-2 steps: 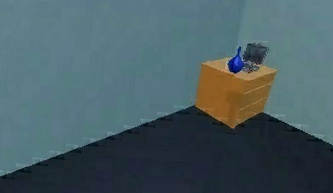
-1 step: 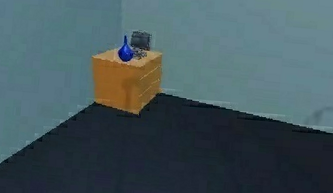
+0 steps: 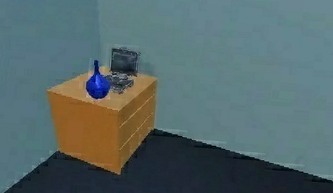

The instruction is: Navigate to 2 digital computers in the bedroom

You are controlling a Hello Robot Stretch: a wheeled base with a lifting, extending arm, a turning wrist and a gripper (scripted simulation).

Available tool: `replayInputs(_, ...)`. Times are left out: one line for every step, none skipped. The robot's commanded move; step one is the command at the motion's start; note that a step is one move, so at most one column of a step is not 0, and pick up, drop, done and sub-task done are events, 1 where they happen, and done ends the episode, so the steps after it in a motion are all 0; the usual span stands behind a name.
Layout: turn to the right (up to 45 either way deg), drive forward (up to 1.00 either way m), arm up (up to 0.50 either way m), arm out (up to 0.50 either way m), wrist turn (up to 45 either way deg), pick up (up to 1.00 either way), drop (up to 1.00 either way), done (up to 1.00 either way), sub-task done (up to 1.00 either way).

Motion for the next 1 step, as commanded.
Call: replayInputs(0.0, 0.9, 0.0, 0.0, 0.0, 0.0, 0.0, 0.0, 0.0)
